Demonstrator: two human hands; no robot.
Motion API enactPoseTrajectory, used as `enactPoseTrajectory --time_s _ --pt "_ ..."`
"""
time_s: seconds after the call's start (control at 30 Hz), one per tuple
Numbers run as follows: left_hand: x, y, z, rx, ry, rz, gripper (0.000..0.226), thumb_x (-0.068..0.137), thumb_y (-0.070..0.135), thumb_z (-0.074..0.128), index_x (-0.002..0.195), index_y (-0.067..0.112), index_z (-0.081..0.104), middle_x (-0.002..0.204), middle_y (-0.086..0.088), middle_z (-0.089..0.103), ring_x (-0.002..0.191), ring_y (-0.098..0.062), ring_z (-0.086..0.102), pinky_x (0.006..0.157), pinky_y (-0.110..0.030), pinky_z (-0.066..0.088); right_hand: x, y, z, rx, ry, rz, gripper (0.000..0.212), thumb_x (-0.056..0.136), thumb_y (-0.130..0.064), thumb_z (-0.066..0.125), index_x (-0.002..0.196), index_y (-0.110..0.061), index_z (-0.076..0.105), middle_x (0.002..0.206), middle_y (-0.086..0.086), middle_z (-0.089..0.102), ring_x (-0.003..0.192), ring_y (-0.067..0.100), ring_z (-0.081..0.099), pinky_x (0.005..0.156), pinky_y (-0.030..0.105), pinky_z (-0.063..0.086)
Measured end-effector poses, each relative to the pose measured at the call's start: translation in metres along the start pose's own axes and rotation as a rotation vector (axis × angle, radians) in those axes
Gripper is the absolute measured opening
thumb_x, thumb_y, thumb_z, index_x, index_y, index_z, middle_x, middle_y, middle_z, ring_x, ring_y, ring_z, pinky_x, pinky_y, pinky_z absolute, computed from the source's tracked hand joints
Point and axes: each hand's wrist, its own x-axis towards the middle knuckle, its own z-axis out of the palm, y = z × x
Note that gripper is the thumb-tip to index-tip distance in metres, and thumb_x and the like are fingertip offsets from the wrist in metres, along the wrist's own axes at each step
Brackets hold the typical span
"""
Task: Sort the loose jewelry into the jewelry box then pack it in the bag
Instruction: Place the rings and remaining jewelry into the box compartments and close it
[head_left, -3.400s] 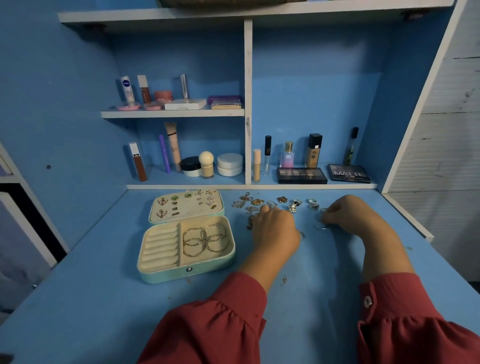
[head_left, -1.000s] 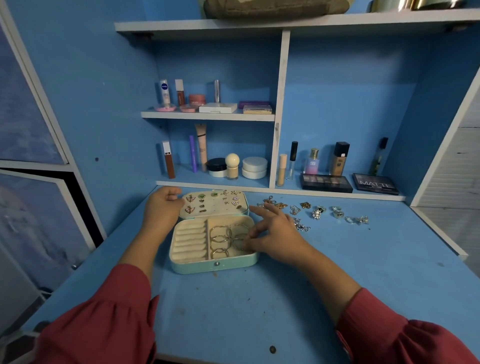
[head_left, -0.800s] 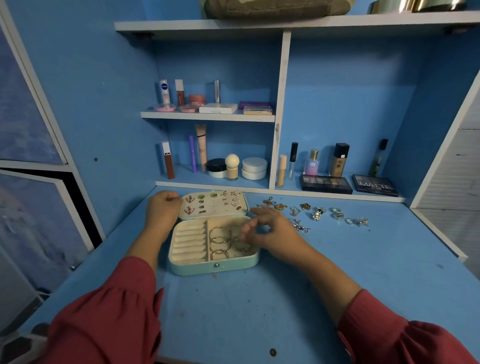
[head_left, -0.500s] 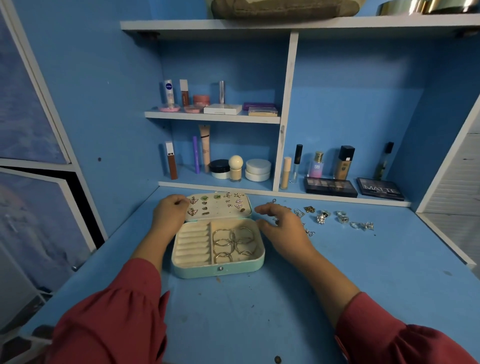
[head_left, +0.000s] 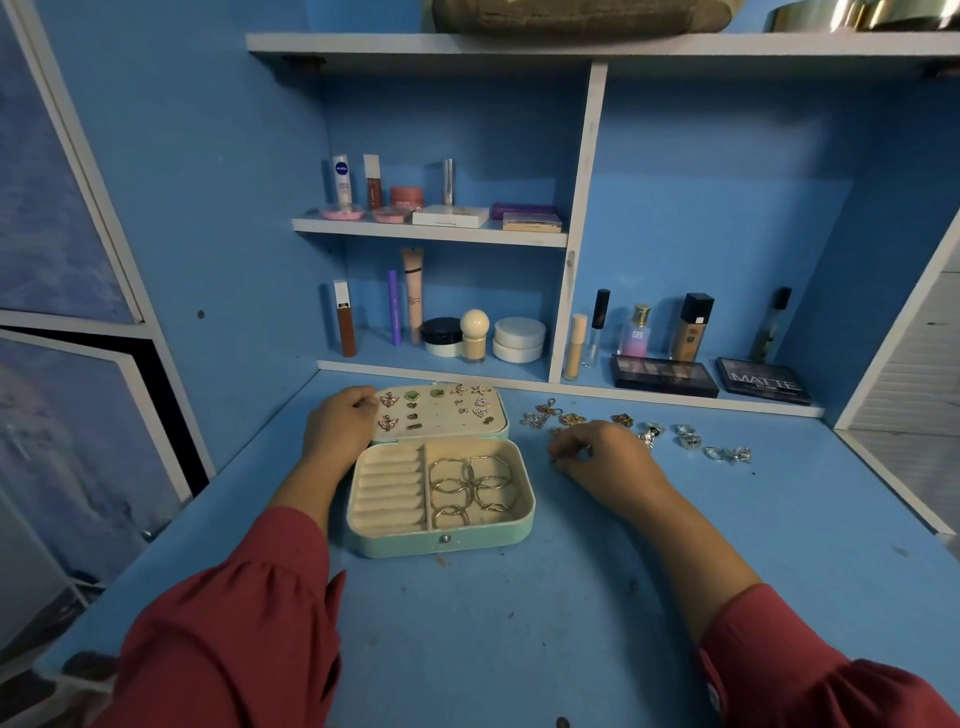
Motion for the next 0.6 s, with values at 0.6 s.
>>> enactPoseTrajectory --time_s 0.6 --pt "-0.015 0.013 -0.008 -0.528 0.084 -0.018 0.025 0.092 0.008 0.058 0.115 0.012 0.067 0.108 0.002 0.066 0.082 -0.001 0.056 0.087 -0.03 0.048 0.001 -0.028 0.021 0.25 0.184 -0.02 0.026 0.095 -0.012 0.052 0.116 -0.015 0.067 0.117 -0.002 0.065 0.1 0.009 0.056 0.086 0.017 0.04"
